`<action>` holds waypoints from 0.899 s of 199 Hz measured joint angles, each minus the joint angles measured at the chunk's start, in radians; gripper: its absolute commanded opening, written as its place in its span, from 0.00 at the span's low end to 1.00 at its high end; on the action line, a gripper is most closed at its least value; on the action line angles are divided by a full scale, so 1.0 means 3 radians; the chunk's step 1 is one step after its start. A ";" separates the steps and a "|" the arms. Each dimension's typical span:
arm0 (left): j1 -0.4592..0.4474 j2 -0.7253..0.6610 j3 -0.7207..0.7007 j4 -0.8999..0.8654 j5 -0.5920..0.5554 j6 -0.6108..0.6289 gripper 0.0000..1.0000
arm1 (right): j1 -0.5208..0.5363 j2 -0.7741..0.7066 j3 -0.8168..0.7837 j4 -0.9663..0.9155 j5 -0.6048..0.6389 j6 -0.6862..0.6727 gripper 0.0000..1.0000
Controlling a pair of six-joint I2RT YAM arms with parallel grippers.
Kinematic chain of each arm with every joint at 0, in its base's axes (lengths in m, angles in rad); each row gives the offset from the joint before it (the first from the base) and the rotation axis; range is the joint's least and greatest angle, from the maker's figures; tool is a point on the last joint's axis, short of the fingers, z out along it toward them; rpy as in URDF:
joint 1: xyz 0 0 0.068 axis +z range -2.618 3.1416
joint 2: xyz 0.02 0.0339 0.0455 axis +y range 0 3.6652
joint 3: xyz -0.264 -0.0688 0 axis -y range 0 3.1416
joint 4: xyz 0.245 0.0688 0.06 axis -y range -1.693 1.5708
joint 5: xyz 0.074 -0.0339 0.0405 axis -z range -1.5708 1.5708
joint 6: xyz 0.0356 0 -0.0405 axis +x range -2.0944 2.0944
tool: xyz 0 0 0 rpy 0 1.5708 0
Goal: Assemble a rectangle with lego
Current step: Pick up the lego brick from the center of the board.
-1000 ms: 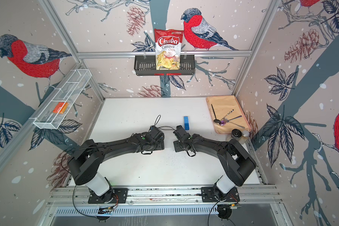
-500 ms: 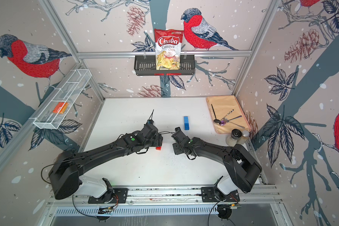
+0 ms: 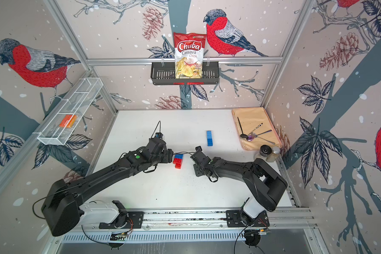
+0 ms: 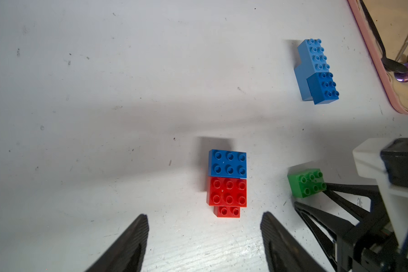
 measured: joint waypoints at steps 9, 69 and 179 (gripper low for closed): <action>0.0022 -0.0003 -0.0014 0.0001 0.0027 0.0003 0.76 | 0.0014 0.0011 -0.0019 0.0039 0.0053 0.0013 0.60; 0.0069 0.0013 -0.0052 0.0083 0.0048 0.0062 0.76 | 0.0037 0.0078 -0.0050 0.0258 0.0313 0.0086 0.62; 0.0097 0.0113 -0.0122 0.0150 0.0131 0.0064 0.76 | 0.0098 0.0196 0.0066 0.0275 0.0453 0.0362 0.46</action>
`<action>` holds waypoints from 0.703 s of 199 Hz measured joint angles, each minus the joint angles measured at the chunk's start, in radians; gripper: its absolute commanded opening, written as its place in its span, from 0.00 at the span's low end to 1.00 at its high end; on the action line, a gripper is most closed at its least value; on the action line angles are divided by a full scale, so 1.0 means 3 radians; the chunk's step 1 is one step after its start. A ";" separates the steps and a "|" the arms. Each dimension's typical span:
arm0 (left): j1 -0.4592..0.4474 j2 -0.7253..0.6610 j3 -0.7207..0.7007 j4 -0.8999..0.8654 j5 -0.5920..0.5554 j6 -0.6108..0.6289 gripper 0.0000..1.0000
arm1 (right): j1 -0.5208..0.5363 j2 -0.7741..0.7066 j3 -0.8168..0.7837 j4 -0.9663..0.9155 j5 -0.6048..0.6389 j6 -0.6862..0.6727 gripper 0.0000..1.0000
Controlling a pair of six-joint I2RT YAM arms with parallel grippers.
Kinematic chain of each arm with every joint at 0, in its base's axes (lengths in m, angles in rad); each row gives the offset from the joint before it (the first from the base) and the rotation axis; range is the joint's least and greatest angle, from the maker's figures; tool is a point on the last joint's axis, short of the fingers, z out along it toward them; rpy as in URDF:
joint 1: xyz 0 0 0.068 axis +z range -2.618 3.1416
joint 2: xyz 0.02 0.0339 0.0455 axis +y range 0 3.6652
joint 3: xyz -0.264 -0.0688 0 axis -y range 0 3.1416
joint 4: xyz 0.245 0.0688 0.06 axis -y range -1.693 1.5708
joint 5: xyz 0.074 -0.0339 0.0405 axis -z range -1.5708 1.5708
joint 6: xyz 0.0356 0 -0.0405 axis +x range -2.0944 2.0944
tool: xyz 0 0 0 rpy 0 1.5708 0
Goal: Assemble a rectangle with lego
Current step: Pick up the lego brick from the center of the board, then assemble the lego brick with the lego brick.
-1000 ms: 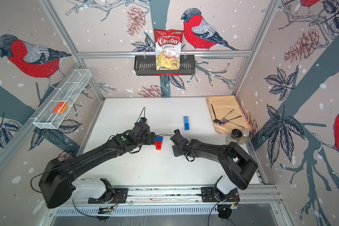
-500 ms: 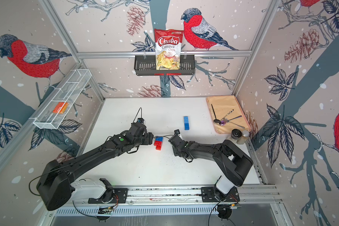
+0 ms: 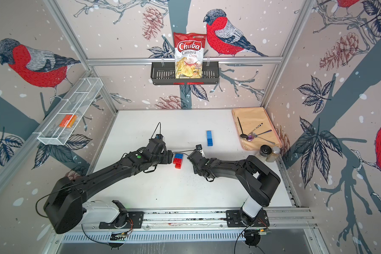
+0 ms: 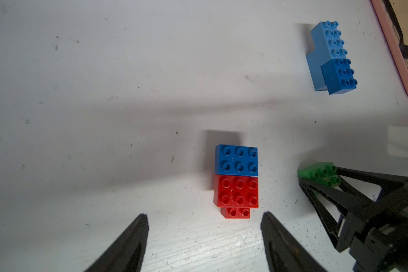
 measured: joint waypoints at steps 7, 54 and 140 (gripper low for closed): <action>0.0003 -0.0008 -0.0008 0.0001 -0.0001 0.0000 0.76 | 0.0014 -0.0031 0.0018 -0.0041 0.0008 0.0015 0.45; 0.0266 -0.0175 -0.0134 0.0018 -0.0065 -0.0094 0.76 | 0.0270 -0.0203 0.0273 -0.0323 -0.0033 0.0123 0.40; 0.0718 -0.0585 -0.0623 0.0270 0.0006 -0.0234 0.75 | 0.0885 0.0421 0.1296 -0.0827 -0.0393 0.0660 0.38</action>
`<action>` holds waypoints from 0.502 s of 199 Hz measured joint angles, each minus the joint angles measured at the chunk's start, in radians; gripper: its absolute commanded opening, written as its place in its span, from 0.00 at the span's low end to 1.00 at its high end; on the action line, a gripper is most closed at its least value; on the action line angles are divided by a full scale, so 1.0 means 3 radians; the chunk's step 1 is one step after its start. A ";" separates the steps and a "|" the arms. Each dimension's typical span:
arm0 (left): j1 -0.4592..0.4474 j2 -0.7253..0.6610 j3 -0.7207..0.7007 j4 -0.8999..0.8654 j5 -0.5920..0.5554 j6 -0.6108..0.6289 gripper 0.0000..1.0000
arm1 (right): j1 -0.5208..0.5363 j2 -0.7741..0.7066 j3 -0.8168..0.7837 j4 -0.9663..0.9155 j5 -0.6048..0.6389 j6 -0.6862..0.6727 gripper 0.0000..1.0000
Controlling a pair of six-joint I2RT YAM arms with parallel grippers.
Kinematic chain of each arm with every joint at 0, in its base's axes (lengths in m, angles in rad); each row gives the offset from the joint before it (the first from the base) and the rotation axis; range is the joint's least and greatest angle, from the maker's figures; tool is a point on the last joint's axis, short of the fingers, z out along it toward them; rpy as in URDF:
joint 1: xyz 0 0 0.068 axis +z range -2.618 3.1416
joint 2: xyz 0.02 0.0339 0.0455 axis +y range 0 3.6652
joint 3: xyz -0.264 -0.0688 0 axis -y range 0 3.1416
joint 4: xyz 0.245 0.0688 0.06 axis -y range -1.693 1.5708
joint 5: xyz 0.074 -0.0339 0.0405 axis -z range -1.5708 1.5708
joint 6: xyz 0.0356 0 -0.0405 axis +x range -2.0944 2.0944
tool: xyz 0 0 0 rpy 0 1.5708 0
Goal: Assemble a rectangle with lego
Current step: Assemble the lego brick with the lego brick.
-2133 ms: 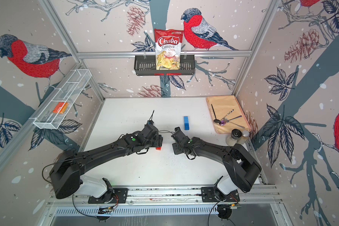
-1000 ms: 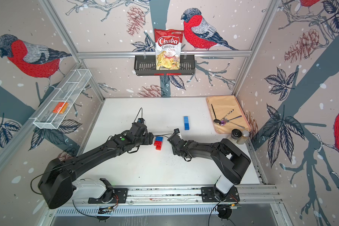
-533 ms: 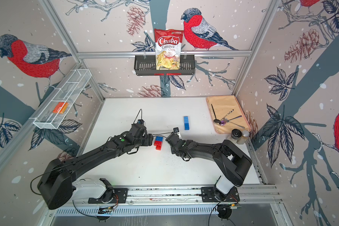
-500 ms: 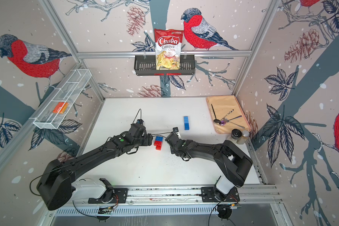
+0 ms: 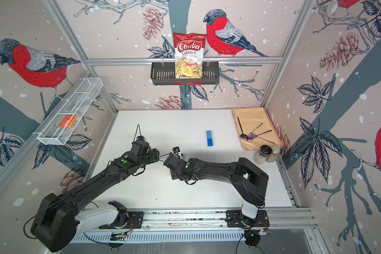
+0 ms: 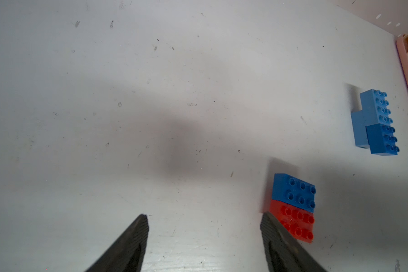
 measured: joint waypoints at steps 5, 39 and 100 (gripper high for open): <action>0.0014 -0.0017 -0.0020 0.0010 0.0004 0.0000 0.76 | 0.0005 0.0048 0.0058 -0.0034 0.0005 0.0031 0.37; 0.0120 -0.0088 -0.0093 0.0104 0.0099 -0.0001 0.75 | 0.0038 0.0320 0.0407 -0.0261 0.0081 0.0278 0.37; 0.0169 -0.0221 -0.0211 0.0205 0.0263 -0.0028 0.75 | 0.0058 0.0486 0.0603 -0.0571 0.0259 0.0594 0.36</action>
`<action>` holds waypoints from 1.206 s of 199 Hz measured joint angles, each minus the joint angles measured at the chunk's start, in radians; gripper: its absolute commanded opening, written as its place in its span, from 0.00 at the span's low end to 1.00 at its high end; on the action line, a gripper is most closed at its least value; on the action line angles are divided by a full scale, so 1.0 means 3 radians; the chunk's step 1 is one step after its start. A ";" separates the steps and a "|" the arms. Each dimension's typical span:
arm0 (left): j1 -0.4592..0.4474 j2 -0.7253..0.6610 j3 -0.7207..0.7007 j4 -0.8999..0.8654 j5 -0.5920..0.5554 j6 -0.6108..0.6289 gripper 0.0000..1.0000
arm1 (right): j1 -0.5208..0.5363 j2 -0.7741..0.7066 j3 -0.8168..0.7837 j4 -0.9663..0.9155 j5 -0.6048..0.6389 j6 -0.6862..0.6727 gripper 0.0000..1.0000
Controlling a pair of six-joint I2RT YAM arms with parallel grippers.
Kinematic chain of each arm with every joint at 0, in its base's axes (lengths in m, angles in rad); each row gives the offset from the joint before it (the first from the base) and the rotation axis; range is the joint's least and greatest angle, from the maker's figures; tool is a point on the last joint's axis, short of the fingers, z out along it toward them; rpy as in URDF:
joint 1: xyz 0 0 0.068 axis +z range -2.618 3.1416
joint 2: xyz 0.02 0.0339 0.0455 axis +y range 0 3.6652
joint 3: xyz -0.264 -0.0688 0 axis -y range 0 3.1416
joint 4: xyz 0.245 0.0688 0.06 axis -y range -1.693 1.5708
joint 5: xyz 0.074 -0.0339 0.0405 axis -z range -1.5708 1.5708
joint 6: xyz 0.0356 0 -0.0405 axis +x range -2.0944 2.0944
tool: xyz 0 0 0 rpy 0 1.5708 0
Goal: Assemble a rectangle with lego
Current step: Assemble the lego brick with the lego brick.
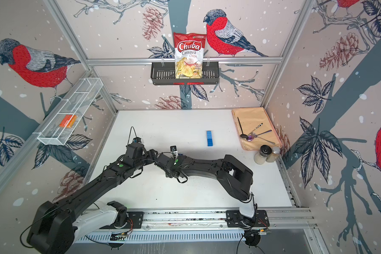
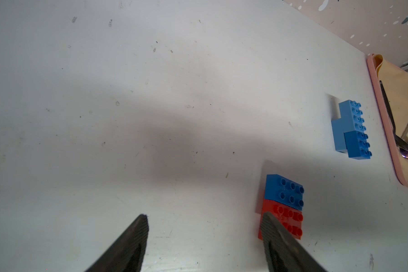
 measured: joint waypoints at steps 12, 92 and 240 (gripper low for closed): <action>0.0006 -0.0009 -0.0013 0.0025 0.0000 -0.0008 0.75 | -0.0019 0.0003 -0.0001 -0.0022 0.0013 0.0029 0.36; 0.0017 -0.0027 -0.0019 0.0071 0.0072 -0.0010 0.76 | -0.0131 0.0158 0.0108 -0.0022 0.0038 0.0039 0.35; 0.0045 -0.0052 -0.0058 0.0072 0.0086 -0.0037 0.76 | -0.0153 0.0361 0.0266 0.0004 0.0172 -0.0069 0.34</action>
